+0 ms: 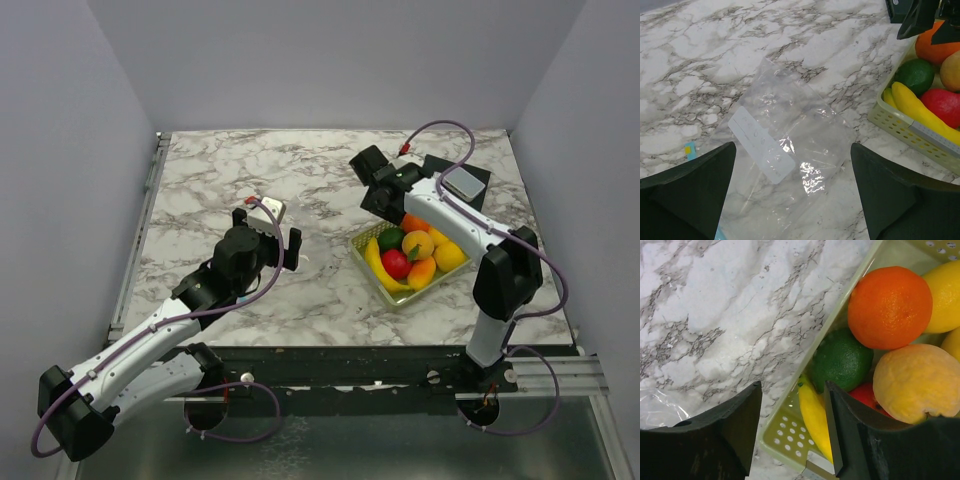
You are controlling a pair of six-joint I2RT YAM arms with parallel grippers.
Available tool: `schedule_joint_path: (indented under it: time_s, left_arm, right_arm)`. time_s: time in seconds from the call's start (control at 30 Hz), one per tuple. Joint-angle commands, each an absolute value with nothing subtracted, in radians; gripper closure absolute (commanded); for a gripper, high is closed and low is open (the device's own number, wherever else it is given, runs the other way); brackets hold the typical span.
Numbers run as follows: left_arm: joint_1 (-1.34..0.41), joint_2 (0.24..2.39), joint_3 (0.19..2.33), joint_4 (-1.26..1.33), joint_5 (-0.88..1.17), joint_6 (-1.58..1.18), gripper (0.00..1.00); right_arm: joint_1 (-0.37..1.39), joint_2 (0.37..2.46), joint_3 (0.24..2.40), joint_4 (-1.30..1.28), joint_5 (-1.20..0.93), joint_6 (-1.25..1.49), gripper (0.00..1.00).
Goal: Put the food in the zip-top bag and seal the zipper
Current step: Adjust the bin at the center of the board.
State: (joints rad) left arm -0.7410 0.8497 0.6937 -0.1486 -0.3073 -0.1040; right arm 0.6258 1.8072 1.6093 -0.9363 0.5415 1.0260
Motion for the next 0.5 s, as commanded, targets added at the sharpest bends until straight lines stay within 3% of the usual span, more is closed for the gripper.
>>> schedule_joint_path:
  time_s: [0.0, 0.47]
  left_arm:
    - [-0.751, 0.842, 0.723, -0.149, -0.319, -0.1, 0.01]
    - [-0.753, 0.844, 0.723, -0.149, -0.322, -0.098, 0.01]
  right_arm:
    - [0.599, 1.842, 1.596, -0.939, 0.565, 1.072, 0.43]
    - [0.559, 1.921, 1.605, -0.932, 0.557, 1.075, 0.5]
